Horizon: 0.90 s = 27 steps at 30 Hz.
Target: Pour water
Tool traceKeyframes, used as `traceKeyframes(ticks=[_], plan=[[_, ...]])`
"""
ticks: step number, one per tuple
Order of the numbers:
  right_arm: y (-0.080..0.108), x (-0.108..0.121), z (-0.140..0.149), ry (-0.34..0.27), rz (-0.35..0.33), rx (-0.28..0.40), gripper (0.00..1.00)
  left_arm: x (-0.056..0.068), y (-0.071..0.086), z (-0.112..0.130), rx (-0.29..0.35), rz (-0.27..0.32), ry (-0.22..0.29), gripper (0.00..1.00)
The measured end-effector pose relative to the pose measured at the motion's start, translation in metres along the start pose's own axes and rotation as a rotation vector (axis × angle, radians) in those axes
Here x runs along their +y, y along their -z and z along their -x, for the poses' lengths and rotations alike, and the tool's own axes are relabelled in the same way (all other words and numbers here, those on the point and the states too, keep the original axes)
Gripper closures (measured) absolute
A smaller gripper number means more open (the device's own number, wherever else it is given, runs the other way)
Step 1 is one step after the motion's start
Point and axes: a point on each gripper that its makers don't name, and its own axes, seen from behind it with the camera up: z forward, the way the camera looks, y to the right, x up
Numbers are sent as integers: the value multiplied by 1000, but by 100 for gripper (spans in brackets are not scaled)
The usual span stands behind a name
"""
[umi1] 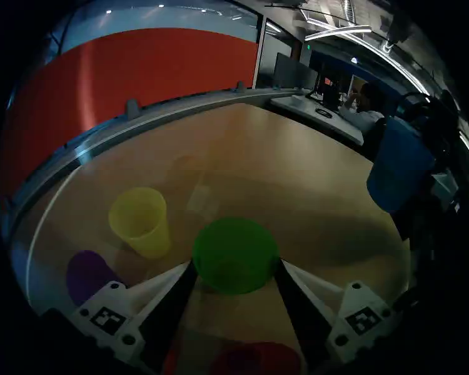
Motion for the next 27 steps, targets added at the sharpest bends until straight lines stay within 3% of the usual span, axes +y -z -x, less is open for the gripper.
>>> traceKeyframes(ticks=[9, 18, 27], plan=[[1, -2, -3, 6, 2, 3, 10, 4, 18, -11, 48, -2, -31, 14], [2, -7, -11, 15, -1, 10, 10, 6, 47, -28, 127, -22, -68, 14], [2, -8, -13, 17, -1, 13, 10, 4, 70, -46, 214, -40, -68, 14]])
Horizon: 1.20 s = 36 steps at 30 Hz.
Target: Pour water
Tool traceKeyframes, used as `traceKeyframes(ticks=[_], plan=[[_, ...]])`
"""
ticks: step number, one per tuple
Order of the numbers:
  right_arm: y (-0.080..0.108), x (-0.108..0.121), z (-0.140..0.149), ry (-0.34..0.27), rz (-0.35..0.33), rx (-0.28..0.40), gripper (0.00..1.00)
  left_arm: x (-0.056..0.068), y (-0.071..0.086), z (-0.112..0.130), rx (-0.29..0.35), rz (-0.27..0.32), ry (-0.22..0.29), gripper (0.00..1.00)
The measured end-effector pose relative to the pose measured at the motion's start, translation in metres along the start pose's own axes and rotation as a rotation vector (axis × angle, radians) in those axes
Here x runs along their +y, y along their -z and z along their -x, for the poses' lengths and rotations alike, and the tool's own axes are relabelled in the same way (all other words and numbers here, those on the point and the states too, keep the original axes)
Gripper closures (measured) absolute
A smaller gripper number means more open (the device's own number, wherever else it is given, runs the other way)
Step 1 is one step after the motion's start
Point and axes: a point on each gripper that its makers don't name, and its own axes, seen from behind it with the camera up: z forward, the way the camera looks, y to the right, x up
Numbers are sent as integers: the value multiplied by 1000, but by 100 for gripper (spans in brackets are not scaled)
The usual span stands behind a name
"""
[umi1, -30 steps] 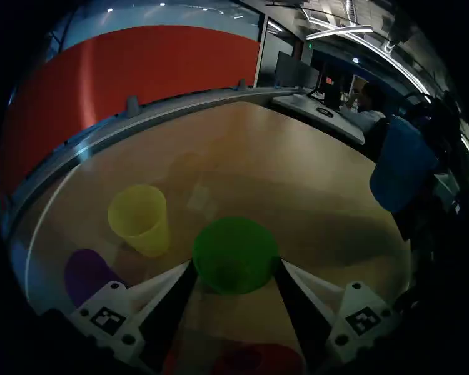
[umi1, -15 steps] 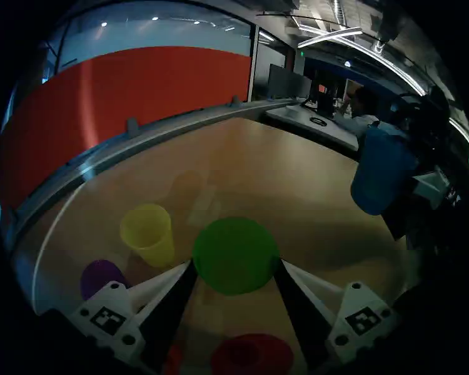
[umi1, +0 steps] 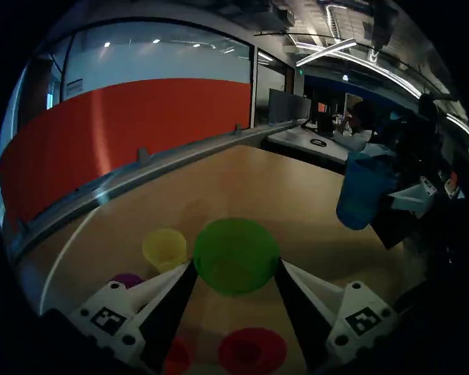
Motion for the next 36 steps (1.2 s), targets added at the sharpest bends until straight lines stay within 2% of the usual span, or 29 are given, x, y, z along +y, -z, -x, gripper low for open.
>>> traceKeyframes(ticks=[9, 21, 27, 36], plan=[[0, 0, -4, 3, 4, 2, 10, -8, 12, -26, 111, -14, -1, 15], [1, 2, -7, 7, 9, 4, 10, -13, 24, -56, 207, -24, -10, 15], [0, 1, -7, 10, 9, 3, 10, -14, 30, -65, 240, -29, -17, 15], [1, 1, -9, 11, 10, 4, 10, -15, 32, -71, 252, -31, -15, 15]])
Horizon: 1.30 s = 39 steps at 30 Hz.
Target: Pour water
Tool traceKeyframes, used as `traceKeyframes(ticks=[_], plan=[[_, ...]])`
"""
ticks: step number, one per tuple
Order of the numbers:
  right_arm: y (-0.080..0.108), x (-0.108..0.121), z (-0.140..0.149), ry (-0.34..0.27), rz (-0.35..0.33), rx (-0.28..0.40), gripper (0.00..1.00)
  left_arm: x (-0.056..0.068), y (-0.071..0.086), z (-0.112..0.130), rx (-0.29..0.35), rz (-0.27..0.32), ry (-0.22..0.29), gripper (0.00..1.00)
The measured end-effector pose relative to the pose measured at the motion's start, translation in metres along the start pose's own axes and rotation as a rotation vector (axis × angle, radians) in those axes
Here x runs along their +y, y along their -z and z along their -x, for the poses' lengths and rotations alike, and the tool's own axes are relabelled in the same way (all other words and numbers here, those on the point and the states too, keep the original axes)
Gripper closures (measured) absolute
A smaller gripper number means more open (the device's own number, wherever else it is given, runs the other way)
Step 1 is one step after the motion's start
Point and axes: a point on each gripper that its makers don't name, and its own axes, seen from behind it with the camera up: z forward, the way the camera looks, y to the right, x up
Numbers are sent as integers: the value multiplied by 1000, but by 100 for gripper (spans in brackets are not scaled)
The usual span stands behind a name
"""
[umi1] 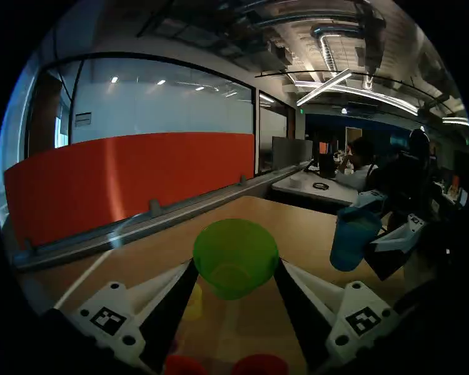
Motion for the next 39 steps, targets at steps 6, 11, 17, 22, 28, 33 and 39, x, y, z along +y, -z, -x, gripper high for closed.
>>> traceKeyframes(ticks=[6, 11, 17, 22, 28, 33, 39], plan=[[0, 0, 0, 2, 1, -1, 10, -1, 0, -2, 4, -2, 0, 14], [-1, -1, 0, 2, -1, -1, 10, -2, 2, -4, 10, -5, 5, 14], [0, -1, 0, 2, -2, -2, 10, -3, 2, -5, 13, -8, 7, 14], [0, -1, 0, 3, -1, -1, 10, -3, 3, -7, 19, -9, 9, 14], [0, -2, -1, 5, -1, -2, 10, -4, 4, -9, 28, -11, 10, 14], [-1, -2, -2, 5, -1, -2, 10, -4, 6, -11, 41, -6, 10, 14], [-2, -2, -4, 7, -1, -1, 10, -5, 11, -20, 85, -12, 11, 14]])
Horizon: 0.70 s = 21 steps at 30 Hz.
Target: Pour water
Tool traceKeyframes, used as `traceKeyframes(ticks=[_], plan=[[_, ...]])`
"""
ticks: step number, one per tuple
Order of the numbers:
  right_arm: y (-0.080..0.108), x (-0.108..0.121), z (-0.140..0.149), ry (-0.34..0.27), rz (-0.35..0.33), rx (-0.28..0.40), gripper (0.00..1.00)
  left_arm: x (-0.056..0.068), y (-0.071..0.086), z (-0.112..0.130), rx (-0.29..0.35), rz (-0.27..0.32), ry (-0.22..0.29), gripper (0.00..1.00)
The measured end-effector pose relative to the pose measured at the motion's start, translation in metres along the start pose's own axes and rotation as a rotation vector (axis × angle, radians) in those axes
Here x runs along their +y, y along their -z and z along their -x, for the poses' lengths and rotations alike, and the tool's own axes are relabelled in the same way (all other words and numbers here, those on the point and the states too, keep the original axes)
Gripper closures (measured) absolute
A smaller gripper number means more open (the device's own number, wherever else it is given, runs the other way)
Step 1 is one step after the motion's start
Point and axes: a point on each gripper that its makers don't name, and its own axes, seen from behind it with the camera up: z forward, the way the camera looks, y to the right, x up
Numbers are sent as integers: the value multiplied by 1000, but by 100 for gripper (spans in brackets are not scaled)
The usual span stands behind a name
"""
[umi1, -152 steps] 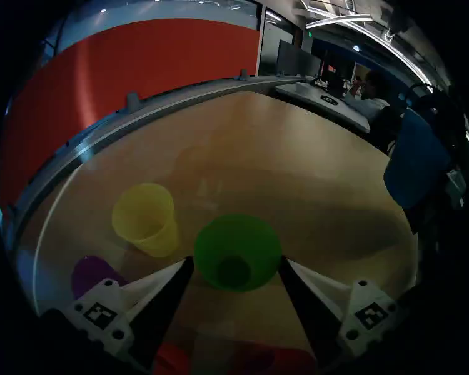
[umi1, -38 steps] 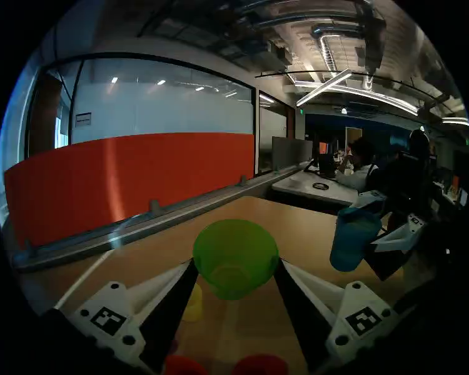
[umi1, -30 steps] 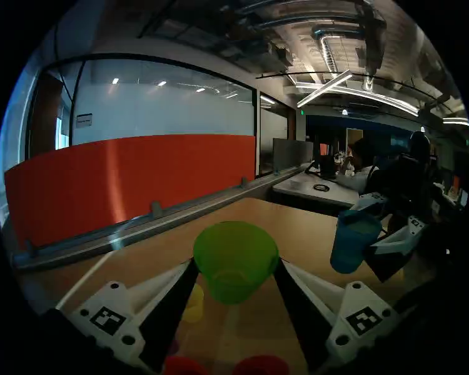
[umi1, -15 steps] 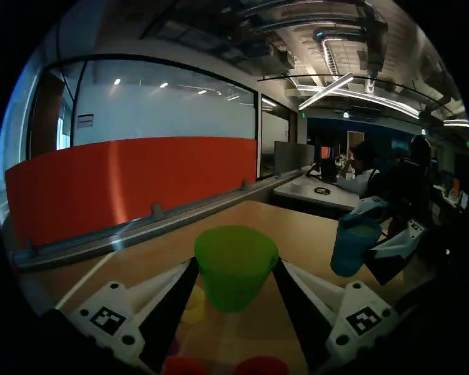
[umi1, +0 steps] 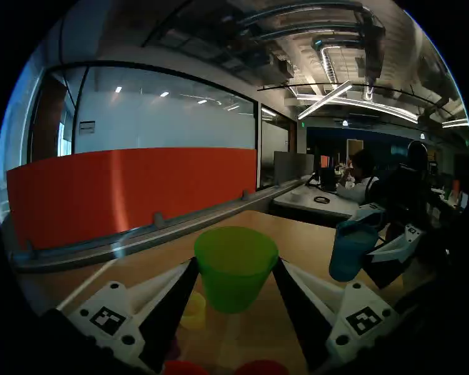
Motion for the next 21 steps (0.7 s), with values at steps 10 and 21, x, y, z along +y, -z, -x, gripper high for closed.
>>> traceKeyframes(ticks=[10, 21], plan=[[0, -2, -1, 4, -2, 2, 10, -1, 5, -10, 46, 0, 12, 14], [0, -1, -3, 5, 0, 3, 10, 0, 6, -13, 58, 3, 12, 13]])
